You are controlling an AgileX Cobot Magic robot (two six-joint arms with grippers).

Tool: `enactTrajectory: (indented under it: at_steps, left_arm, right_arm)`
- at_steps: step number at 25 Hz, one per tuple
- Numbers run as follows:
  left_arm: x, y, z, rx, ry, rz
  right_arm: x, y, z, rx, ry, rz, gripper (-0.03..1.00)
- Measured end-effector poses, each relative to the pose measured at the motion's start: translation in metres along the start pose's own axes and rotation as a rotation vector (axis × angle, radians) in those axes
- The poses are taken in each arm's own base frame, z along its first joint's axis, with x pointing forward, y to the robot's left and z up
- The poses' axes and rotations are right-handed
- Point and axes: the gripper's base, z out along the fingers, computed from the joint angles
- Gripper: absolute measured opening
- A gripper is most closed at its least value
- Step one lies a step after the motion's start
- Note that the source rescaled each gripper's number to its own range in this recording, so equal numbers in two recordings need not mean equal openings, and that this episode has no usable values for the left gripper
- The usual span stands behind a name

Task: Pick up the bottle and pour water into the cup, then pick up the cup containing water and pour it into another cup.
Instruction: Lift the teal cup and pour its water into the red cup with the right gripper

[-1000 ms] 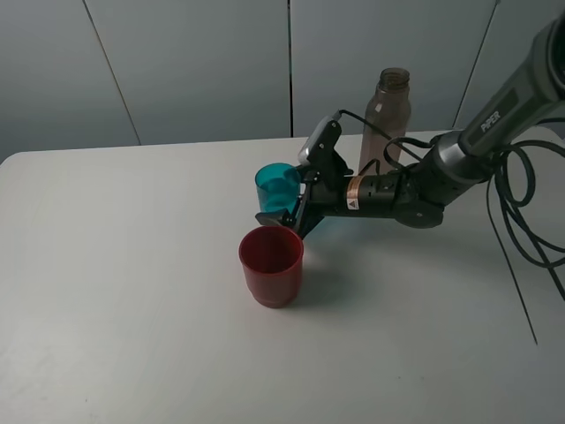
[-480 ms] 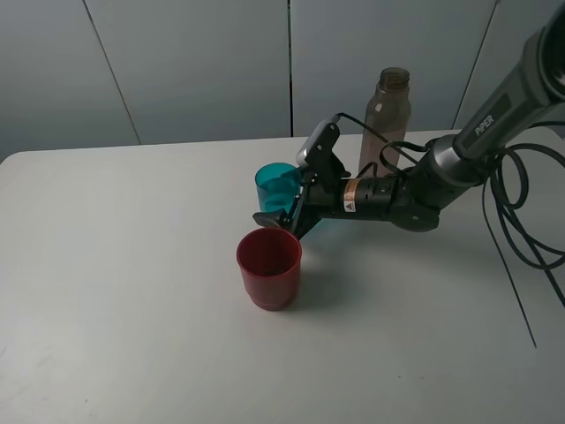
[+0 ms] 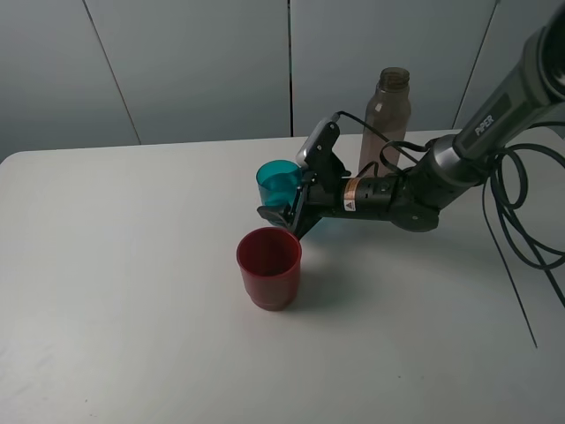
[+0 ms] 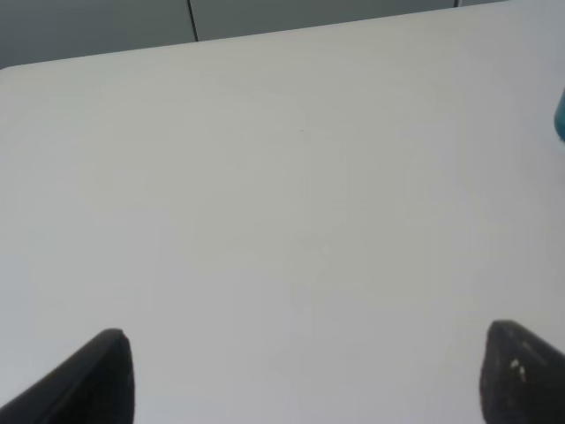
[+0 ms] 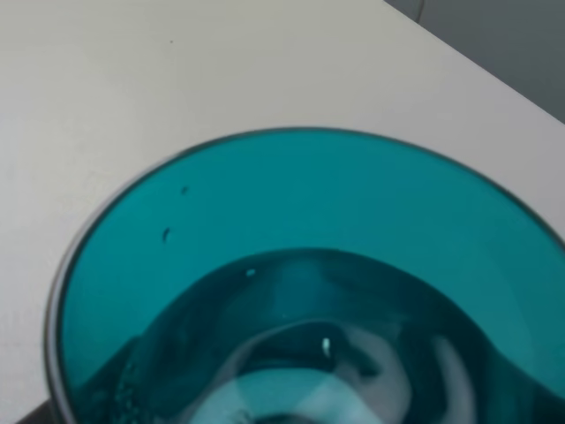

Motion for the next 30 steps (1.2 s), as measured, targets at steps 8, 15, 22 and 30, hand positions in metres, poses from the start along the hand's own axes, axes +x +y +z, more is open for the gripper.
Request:
enactTrajectory:
  at_steps: [8,15,22,30]
  left_arm:
    - [0.000,0.000,0.000,0.000,0.000,-0.001]
    - [0.000,0.000,0.000,0.000,0.000,-0.001]
    - [0.000,0.000,0.000,0.000,0.000,-0.001]
    - [0.000,0.000,0.000,0.000,0.000,-0.001]
  right_arm:
    - [-0.001,0.000,0.000,0.000,-0.004,-0.005,0.10]
    - [-0.031,-0.010,-0.012,0.041,-0.023,-0.050,0.10]
    - [-0.066,-0.019,-0.028,0.094,-0.046,-0.090,0.10]
    - [-0.088,-0.013,-0.053,0.120,-0.057,-0.114,0.10]
